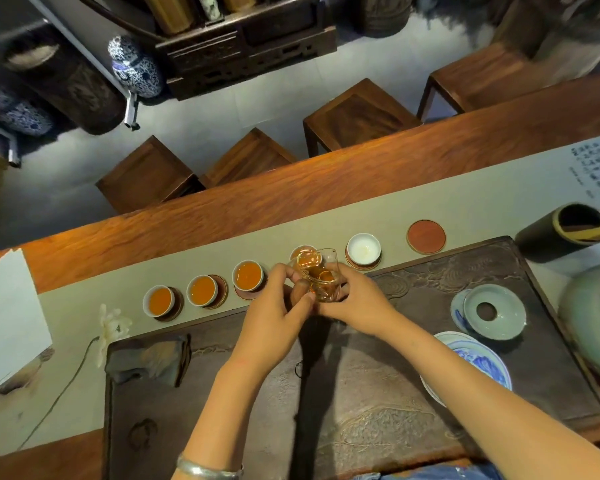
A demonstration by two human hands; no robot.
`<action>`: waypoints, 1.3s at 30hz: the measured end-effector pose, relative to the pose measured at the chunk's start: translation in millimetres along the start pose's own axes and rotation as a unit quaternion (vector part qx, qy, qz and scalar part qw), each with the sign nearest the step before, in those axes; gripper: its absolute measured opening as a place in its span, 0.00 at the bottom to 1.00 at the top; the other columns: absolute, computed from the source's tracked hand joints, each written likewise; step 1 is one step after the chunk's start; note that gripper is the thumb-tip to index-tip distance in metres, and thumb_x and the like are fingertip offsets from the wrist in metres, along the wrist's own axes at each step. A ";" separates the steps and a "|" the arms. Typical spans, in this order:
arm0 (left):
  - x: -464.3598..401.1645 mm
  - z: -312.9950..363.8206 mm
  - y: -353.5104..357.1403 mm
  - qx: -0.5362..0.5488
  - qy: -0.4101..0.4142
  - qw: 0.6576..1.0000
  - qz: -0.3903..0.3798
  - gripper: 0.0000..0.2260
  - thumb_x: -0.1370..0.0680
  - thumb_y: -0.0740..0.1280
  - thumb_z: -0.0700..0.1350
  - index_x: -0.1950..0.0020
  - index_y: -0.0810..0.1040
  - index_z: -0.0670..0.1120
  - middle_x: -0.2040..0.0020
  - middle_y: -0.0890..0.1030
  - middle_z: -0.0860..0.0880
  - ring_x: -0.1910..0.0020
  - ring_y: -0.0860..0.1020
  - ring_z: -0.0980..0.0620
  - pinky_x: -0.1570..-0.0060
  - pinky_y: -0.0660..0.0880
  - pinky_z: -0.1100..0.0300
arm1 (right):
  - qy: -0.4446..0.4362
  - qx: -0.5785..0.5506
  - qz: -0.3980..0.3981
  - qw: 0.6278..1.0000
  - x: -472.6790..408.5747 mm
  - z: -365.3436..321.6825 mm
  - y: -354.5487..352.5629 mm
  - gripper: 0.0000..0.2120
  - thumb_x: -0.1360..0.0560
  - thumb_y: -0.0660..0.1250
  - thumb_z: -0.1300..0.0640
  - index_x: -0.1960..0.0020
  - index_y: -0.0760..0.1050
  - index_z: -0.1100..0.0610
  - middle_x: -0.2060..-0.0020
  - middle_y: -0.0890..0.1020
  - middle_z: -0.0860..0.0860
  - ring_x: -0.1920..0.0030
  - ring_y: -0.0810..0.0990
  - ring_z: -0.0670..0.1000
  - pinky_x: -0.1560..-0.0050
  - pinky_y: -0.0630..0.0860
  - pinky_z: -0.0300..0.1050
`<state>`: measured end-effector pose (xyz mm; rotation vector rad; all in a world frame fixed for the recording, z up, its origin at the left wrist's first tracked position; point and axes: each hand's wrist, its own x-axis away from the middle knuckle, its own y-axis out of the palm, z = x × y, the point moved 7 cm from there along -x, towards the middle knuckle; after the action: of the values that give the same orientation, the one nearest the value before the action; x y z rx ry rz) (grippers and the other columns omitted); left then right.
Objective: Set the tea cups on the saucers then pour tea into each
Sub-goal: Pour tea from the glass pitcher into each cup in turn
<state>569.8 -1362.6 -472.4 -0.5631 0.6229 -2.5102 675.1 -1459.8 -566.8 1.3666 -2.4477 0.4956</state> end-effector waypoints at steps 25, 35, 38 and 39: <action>-58.2 30.5 32.3 -0.069 0.028 0.997 -0.019 0.06 0.22 0.67 0.44 0.51 0.71 0.53 0.68 0.74 0.59 0.71 0.72 0.61 0.69 0.70 0.71 | 0.076 -0.127 0.053 0.988 -12.7 28.4 -26.3 0.36 0.43 0.76 0.34 0.39 0.76 0.46 0.51 0.85 0.42 0.48 0.83 0.42 0.41 0.79 0.51; -66.2 37.0 33.2 -0.075 0.034 0.996 -0.028 0.07 0.22 0.66 0.43 0.53 0.71 0.55 0.69 0.72 0.57 0.71 0.71 0.60 0.70 0.70 0.70 | 0.085 -0.158 0.057 0.982 -15.7 27.8 -27.5 0.31 0.41 0.75 0.35 0.42 0.75 0.43 0.50 0.84 0.43 0.47 0.82 0.43 0.42 0.79 0.47; -67.1 39.2 32.1 -0.080 0.030 0.996 -0.027 0.08 0.23 0.67 0.42 0.51 0.72 0.55 0.69 0.74 0.55 0.70 0.74 0.63 0.71 0.70 0.73 | 0.089 -0.165 0.055 0.981 -16.1 29.7 -24.4 0.23 0.34 0.76 0.44 0.41 0.76 0.46 0.50 0.84 0.44 0.47 0.82 0.44 0.46 0.79 0.46; -67.5 39.5 31.9 -0.083 0.029 0.996 -0.029 0.08 0.23 0.67 0.43 0.51 0.73 0.55 0.68 0.75 0.54 0.70 0.74 0.63 0.71 0.70 0.73 | 0.089 -0.170 0.053 0.980 -15.5 29.1 -23.5 0.19 0.32 0.76 0.46 0.43 0.76 0.44 0.51 0.84 0.43 0.49 0.82 0.43 0.49 0.78 0.44</action>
<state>654.2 -1363.2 -475.1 -0.5778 0.8531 -2.5523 700.6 -1472.1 -595.7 1.0126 -2.3336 0.1969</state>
